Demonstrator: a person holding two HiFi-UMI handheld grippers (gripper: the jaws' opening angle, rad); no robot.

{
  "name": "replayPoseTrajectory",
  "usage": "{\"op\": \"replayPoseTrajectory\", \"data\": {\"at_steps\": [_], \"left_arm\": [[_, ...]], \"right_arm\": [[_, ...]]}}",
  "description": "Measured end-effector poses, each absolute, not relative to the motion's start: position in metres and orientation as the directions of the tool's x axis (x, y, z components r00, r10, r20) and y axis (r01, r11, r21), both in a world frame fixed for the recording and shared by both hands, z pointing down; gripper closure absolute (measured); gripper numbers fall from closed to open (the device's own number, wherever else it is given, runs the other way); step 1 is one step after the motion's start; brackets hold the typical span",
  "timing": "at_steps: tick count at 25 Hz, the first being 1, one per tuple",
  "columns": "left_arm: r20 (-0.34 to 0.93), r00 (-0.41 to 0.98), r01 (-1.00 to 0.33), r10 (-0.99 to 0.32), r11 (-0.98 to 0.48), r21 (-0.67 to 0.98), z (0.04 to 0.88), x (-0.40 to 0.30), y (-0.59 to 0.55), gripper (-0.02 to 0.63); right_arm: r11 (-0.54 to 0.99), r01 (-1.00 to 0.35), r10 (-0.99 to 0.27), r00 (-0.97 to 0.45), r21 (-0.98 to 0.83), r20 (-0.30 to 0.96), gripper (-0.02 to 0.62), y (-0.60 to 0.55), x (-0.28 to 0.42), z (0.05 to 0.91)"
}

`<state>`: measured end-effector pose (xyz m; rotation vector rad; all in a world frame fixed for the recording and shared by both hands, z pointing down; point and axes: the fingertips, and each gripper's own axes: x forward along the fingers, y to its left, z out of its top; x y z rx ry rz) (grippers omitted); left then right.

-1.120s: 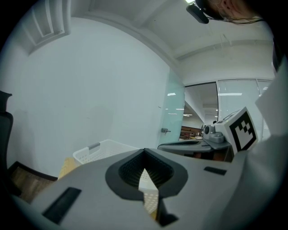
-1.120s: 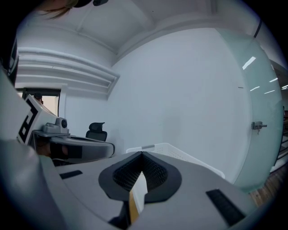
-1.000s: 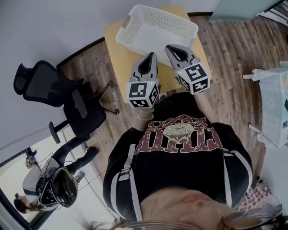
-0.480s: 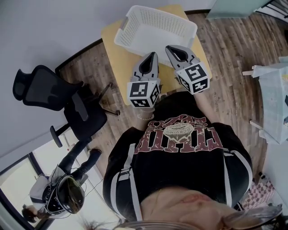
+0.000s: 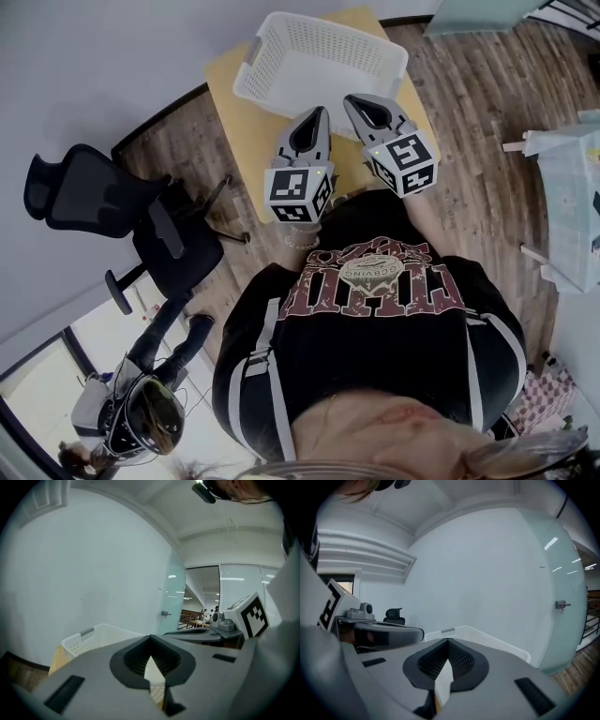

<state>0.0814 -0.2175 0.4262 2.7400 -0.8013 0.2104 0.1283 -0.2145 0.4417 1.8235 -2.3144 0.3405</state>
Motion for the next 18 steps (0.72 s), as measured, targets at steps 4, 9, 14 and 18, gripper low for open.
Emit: {"op": "replayPoseTrajectory", "data": {"at_steps": [4,9,14,18], "left_arm": [[0.222,0.839,-0.539,-0.496,-0.812,0.223,0.429,0.086,-0.22,0.56],[0.228,0.843,-0.532,-0.487,-0.816,0.224,0.431,0.091,-0.221,0.559],[0.23,0.839,-0.539,-0.494,-0.811,0.225,0.432,0.089,-0.228,0.558],[0.235,0.835,-0.545,-0.497,-0.807,0.228,0.434,0.088,-0.231,0.559]], "right_arm": [[0.22,-0.973,-0.931,-0.231,-0.07,0.283,0.578,-0.216,0.131,0.444],[0.234,-0.969,-0.926,-0.246,-0.078,0.287,0.578,-0.22,0.132,0.449],[0.243,-0.966,-0.923,-0.259,-0.09,0.285,0.578,-0.225,0.128,0.45],[0.248,-0.965,-0.921,-0.264,-0.09,0.288,0.578,-0.228,0.127,0.451]]}}
